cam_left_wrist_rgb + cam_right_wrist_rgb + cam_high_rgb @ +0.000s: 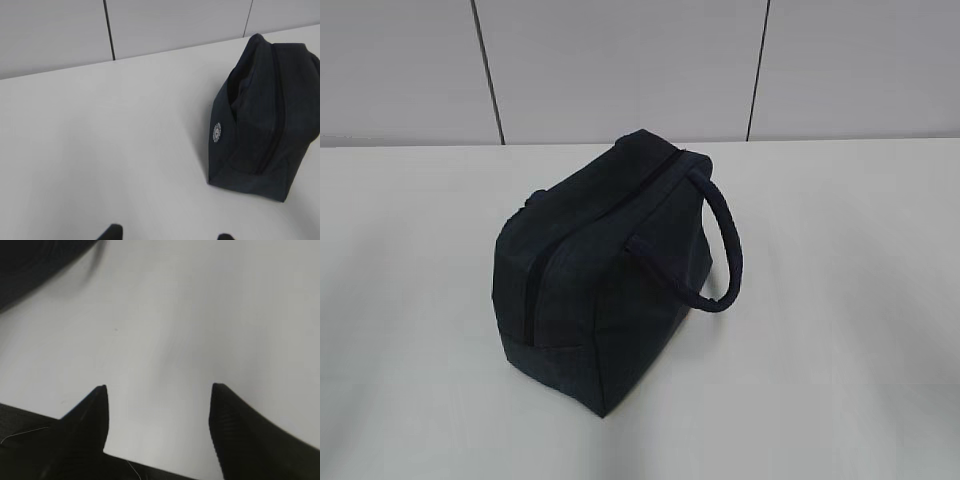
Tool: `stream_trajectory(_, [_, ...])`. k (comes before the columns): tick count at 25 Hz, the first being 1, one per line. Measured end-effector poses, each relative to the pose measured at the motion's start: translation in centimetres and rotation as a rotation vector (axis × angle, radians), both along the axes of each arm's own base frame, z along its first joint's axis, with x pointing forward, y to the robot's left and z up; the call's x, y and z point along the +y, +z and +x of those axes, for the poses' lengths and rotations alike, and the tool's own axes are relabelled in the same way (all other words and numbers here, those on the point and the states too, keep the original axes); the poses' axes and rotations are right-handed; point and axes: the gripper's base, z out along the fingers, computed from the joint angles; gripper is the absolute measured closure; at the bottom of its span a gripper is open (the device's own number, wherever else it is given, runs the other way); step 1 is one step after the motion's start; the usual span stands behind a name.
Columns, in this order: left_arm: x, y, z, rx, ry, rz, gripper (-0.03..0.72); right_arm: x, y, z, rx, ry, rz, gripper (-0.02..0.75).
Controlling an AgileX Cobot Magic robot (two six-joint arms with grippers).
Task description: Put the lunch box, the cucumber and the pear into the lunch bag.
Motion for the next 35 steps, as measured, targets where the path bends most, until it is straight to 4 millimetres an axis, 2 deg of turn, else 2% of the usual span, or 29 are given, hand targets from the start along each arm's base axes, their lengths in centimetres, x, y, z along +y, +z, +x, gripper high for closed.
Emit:
stream_trajectory(4, [0.1,-2.0,-1.0,0.061,0.004,-0.003,0.347,-0.9,-0.7,-4.0,-0.033,-0.010,0.004,0.251])
stream_trajectory(8, [0.3,-4.2,-2.6,0.146,-0.002,0.011,0.381,-1.7,-1.9,-7.4,-0.047,-0.047,0.006,0.252])
stream_trajectory(10, [0.6,-4.5,-3.4,0.114,0.003,0.020,0.409,-2.2,-2.8,-8.7,-0.059,-0.059,-0.018,0.252])
stream_trajectory(15, [1.6,-4.4,-5.5,-0.027,0.039,0.067,0.444,-2.9,-3.4,-11.1,-0.227,-0.075,0.007,0.253])
stream_trajectory(21, [2.4,-4.4,-7.6,-0.168,0.075,0.093,0.446,-3.2,-3.6,-12.6,-0.333,-0.076,0.033,0.253])
stream_trajectory(35, [2.4,-4.5,-7.7,-0.174,0.072,0.083,0.446,-3.0,-3.7,-12.6,-0.333,-0.070,0.047,0.254])
